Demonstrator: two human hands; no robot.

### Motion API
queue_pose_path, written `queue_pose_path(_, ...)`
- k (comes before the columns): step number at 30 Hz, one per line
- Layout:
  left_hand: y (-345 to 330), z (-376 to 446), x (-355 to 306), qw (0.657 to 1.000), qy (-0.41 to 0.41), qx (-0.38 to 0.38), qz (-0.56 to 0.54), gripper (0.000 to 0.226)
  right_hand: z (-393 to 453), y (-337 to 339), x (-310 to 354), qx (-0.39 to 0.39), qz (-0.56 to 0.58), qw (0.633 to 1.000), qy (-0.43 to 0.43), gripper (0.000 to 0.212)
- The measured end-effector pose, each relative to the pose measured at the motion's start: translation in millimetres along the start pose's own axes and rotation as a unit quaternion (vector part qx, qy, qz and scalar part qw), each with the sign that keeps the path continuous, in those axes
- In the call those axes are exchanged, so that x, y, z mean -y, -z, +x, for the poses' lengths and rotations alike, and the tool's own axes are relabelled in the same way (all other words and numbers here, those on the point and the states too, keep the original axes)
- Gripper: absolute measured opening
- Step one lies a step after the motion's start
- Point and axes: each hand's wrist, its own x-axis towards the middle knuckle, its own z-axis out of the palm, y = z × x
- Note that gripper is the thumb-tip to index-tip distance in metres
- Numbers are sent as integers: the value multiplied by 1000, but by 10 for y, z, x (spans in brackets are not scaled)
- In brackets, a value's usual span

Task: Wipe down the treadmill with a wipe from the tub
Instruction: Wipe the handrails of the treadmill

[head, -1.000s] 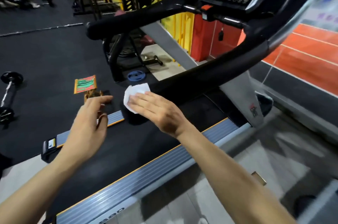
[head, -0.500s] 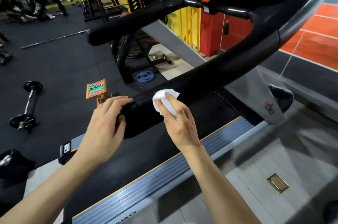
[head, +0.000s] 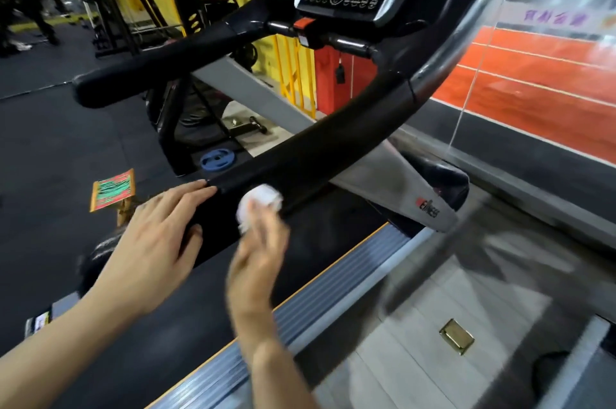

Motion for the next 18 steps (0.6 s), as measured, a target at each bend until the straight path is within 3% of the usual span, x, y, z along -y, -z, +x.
queue_pose_path(2, -105, 191, -110, 1000, -6, 3, -4, 56, -321, 32, -77, 92, -39, 994, 47, 37)
queue_pose_path(3, -134, 245, -149, 1000, -8, 3, -2, 57, -343, 45, -175, 127, -3, 991, 38, 40)
queue_pose_path(5, -222, 393, -257, 1000, -15, 4, 4, 57, -26, 131, -405, 151, -25, 988, 24, 50)
queue_pose_path(7, -287, 535, -375, 1000, -14, 7, 10, 57, 456, 213, -611, 90, -22, 996, -13, 55)
queue_pose_path(10, -363, 715, -480, 1000, -3, 12, 19, 58, 1185, 322, -868, -30, -1, 999, 24, 37)
queue_pose_path(12, -404, 782, -527, 999, 10, 11, 28, 59, 1694, 424, -1086, -84, -39, 996, -15, 30)
queue_pose_path(15, -451, 806, -589, 998, 26, 4, 49, 58, 2343, 659, -1446, -37, -51, 992, -105, 40)
queue_pose_path(18, -475, 798, -622, 997, 37, -6, 63, 59, 2453, 629, -1542, -53, -60, 986, -149, 50)
